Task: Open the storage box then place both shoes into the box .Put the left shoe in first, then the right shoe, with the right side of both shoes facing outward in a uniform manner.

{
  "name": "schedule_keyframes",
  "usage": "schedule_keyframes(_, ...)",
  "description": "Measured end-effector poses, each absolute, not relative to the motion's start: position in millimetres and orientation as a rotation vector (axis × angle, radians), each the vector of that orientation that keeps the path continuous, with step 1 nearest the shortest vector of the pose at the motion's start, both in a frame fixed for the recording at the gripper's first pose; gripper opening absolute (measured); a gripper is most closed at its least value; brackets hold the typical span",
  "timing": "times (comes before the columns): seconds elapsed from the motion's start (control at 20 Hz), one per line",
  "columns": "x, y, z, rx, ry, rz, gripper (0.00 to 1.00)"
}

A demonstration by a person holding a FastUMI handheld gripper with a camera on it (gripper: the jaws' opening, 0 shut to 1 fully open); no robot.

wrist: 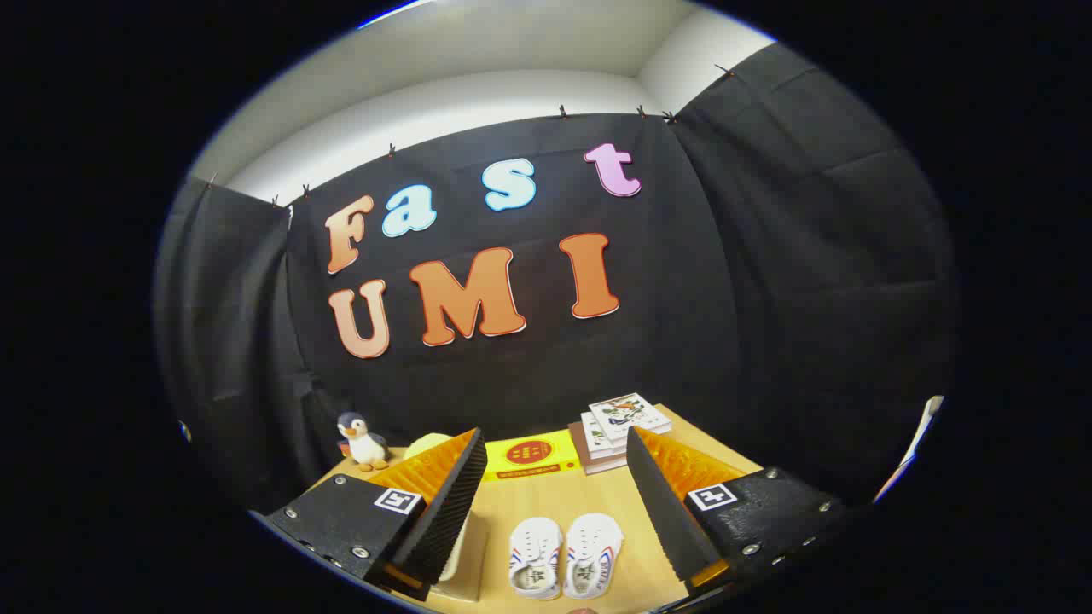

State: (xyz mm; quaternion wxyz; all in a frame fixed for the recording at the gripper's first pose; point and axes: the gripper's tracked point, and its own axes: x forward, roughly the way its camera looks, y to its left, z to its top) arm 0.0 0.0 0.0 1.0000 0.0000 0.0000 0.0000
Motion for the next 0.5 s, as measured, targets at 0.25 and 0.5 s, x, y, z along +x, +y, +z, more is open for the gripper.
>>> schedule_keyframes(0.25, 0.4, 4.7, -0.8, -0.113, 0.0, -0.009, 0.97)
schedule_keyframes(0.5, 10.3, 11.1, -7.3, -0.143, 0.052, 0.038, 0.98)
